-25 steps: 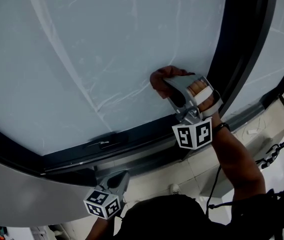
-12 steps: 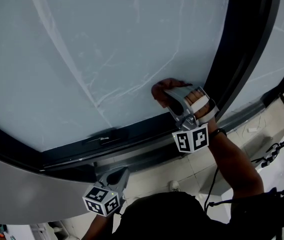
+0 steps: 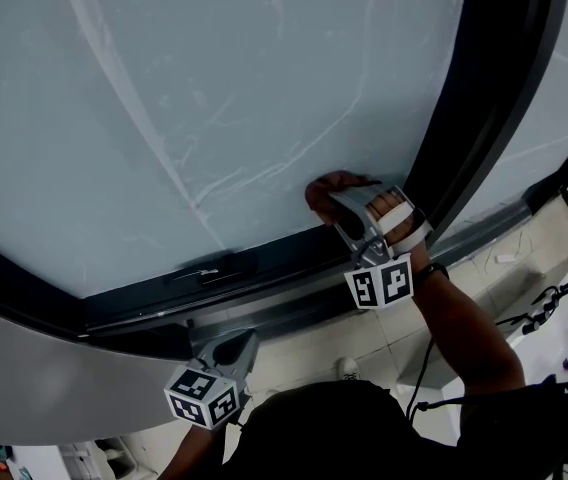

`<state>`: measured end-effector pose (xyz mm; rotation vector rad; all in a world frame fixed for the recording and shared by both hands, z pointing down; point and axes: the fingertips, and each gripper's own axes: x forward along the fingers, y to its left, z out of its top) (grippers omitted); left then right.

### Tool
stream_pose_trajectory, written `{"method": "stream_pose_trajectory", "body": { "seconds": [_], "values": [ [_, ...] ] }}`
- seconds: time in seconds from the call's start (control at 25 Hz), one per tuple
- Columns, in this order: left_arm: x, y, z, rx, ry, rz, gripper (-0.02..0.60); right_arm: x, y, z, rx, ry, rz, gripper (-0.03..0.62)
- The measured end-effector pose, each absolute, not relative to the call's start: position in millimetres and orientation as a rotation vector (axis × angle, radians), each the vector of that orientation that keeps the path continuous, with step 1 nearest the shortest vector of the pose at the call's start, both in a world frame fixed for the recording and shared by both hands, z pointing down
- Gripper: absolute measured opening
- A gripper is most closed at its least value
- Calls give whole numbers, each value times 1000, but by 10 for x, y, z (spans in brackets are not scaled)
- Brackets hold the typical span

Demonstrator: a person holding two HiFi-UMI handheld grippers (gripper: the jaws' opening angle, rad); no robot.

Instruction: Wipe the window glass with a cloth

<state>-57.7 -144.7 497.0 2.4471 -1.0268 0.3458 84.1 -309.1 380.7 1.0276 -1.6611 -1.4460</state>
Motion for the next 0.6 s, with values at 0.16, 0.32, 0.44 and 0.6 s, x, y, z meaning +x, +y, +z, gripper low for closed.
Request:
{"method": "stream_pose_trajectory", "body": {
  "seconds": [0.16,0.32,0.44,0.6],
  "values": [
    [-569,-1442,4979,2448,-1023,345,17,844,-3090,3931,1013,-1670,-1425,79],
    [-576,-1436,4983,2445,-1024,344,17,843,-3085,4069,990,-1684,-1394,79],
    [-583,-1434,4989,2444,-1024,345,17,845,-3085,4191,966,-1687,-1370,80],
    [-598,-1441,4991,2443,-1029,345,17,842,-3083,4323,944,-1688,-1351,78]
  ]
}}
